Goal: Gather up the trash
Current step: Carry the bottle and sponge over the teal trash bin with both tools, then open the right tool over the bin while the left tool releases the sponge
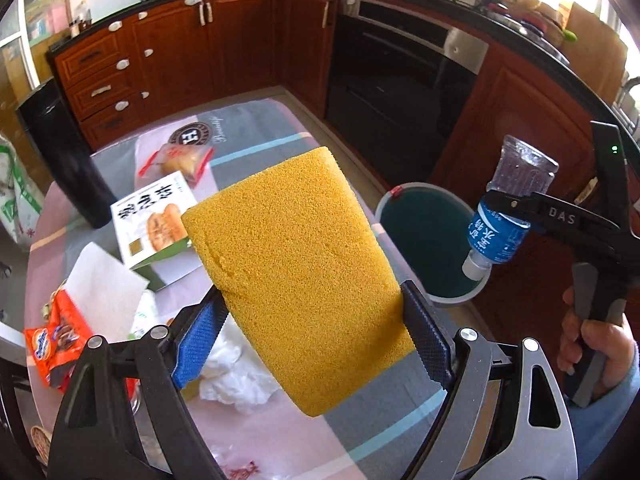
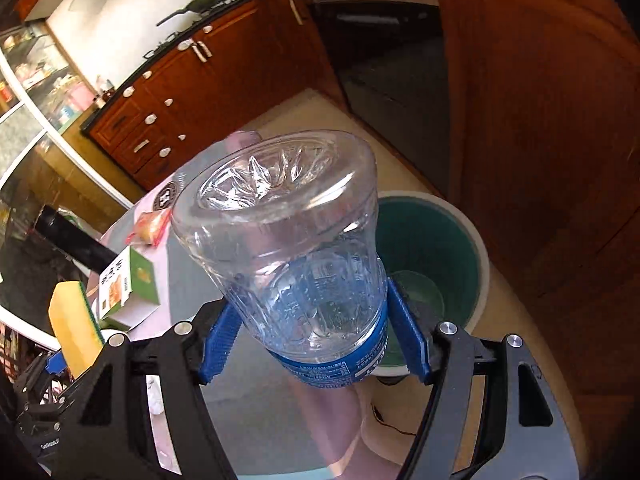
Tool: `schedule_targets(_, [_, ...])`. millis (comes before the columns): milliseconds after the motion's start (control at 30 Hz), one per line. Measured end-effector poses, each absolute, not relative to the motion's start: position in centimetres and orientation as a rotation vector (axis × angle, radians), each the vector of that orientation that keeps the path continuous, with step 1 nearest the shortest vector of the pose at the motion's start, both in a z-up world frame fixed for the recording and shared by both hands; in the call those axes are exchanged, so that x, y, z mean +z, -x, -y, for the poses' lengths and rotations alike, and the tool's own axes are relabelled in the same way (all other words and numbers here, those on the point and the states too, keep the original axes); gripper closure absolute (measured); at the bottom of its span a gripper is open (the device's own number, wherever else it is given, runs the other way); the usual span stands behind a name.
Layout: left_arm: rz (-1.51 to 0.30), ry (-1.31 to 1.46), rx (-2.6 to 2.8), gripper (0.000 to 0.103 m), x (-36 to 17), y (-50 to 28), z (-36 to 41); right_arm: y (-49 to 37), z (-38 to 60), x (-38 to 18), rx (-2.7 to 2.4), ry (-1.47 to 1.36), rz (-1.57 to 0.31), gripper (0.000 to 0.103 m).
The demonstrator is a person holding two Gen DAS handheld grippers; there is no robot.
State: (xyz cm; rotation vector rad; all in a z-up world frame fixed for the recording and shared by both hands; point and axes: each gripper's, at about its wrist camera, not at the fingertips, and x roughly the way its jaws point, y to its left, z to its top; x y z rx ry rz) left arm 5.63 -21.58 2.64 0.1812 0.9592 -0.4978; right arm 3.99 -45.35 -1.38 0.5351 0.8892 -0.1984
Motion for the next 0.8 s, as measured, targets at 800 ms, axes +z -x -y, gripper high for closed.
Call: schedule_targets(800, [-1.092, -0.349, -0.731, 0.018, -6.5, -12.2, 40.5, -6.7, 53.2, -13.1, -0.291, -0.738, -1.124, 0.027])
